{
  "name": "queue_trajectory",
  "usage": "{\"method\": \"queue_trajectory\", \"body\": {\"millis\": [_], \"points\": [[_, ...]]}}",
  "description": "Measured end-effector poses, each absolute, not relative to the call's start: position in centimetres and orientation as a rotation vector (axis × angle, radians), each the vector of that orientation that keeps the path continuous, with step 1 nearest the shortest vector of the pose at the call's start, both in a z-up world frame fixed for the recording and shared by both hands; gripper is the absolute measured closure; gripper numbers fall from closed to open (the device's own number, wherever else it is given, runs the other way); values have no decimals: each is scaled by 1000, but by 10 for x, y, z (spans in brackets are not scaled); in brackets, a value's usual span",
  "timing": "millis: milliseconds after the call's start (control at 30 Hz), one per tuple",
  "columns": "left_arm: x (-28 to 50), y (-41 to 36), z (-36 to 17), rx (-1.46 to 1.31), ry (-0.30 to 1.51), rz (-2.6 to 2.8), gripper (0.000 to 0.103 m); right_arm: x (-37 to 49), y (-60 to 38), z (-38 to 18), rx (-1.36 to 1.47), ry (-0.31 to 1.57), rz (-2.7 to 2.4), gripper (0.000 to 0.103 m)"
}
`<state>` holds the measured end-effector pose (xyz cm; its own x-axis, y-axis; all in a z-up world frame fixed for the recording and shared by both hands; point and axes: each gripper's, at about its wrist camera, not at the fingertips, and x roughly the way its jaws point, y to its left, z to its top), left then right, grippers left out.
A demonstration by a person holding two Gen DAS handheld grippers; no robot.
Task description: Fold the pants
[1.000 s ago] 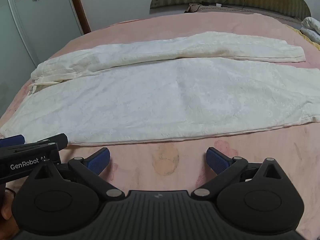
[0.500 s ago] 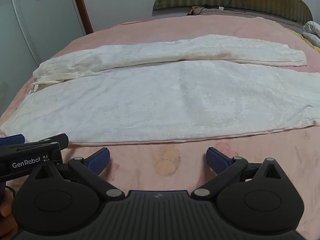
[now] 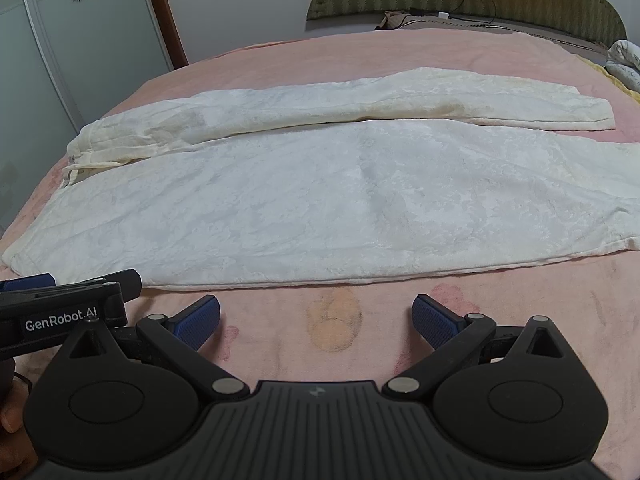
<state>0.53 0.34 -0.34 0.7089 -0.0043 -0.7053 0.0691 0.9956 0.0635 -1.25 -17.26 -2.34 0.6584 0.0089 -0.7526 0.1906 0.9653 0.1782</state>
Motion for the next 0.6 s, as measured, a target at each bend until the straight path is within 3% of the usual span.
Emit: {"method": "queue_trajectory", "body": {"millis": [600], "points": [[0, 5, -1, 74, 751, -52, 5, -12, -170, -23, 243, 848, -108, 0]]}}
